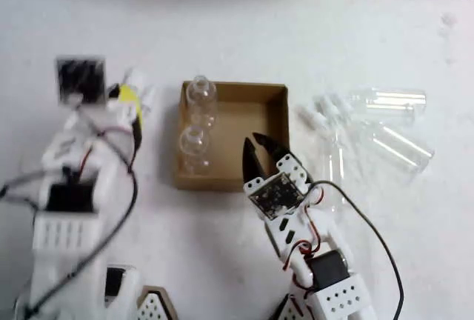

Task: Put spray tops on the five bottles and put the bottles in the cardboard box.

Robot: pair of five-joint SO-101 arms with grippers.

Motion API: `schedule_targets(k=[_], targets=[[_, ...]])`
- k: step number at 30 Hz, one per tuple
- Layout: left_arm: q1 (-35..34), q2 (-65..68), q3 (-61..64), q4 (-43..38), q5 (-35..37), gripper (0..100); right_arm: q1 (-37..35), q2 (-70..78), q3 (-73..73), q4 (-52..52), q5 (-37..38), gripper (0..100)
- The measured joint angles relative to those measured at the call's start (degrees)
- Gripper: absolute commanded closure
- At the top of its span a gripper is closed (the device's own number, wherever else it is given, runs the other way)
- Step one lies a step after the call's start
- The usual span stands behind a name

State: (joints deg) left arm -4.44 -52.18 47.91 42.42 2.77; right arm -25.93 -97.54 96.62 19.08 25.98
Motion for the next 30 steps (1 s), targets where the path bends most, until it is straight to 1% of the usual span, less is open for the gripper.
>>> schedule_targets(k=[4,9,12,16,20,24,25,28,30], targets=[[-3.5,17.5,-5.4,-0.5,-0.4,97,0.0,0.0,0.0,0.0,0.0,96.8],[-6.5,36.7,-6.0,-7.7,-0.9,98,0.0,0.0,0.0,-0.2,0.0,96.7],[-8.0,44.5,-6.4,-11.7,-0.9,98,0.0,0.0,0.0,-0.2,0.0,96.7],[-9.9,46.2,-7.5,-13.8,-0.9,98,0.0,0.0,0.0,-0.2,0.0,96.7],[-10.2,46.8,-7.6,-13.8,-0.9,96,0.0,0.0,0.0,-0.2,0.0,96.7],[-9.8,46.8,-7.6,-13.8,-0.8,82,0.0,0.0,0.0,-0.2,0.0,96.7],[-9.1,46.8,-7.6,-13.8,-0.9,80,0.0,0.0,0.0,-0.2,0.0,96.7],[-8.3,46.8,-7.6,-13.8,-0.9,83,0.0,0.0,0.0,-0.2,0.0,96.7],[-8.3,47.5,-9.6,-13.6,-1.1,83,0.0,0.0,0.0,-0.2,0.0,96.7]])
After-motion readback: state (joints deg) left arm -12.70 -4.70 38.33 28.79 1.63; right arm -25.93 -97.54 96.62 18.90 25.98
